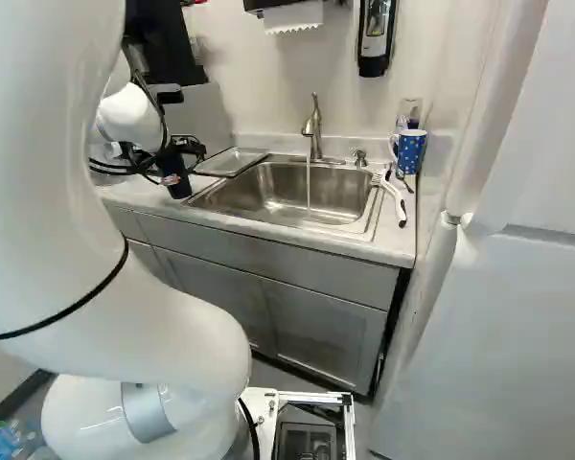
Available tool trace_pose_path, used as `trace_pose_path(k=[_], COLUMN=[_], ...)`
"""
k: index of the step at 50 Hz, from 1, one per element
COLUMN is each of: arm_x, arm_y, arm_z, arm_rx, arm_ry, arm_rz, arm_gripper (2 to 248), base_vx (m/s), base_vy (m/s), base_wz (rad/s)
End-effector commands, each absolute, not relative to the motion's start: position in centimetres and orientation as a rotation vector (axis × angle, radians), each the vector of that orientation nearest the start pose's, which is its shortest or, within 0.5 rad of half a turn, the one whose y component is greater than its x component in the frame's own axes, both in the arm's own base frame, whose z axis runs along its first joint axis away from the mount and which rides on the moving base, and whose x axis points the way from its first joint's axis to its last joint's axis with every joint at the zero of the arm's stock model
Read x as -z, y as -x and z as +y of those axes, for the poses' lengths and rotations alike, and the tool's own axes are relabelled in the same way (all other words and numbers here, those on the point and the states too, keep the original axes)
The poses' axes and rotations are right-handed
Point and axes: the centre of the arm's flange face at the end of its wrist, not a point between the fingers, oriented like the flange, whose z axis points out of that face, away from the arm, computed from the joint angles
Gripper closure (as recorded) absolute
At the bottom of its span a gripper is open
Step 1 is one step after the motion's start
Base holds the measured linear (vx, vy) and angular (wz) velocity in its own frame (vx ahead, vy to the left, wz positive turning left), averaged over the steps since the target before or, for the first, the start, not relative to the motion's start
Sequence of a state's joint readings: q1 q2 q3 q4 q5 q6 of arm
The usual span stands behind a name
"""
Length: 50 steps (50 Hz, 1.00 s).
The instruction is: Rinse the cup and place it in the tray
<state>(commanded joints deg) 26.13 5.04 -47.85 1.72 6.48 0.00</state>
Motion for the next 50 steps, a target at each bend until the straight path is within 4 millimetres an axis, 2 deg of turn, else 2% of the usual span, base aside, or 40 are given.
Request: trace_pose_path(k=[29,50], arm_x=[-55.5,-54.2], arm_y=[-43.3,-42.3], arm_z=[21.5,21.8], arm_rx=[1.583,1.656], arm_ry=[2.346,2.271], arm_rz=[-0.509,-0.508], arm_gripper=[3,3], base_vx=[0.0,0.0], base_vy=[0.0,0.0], base_wz=[0.0,0.0])
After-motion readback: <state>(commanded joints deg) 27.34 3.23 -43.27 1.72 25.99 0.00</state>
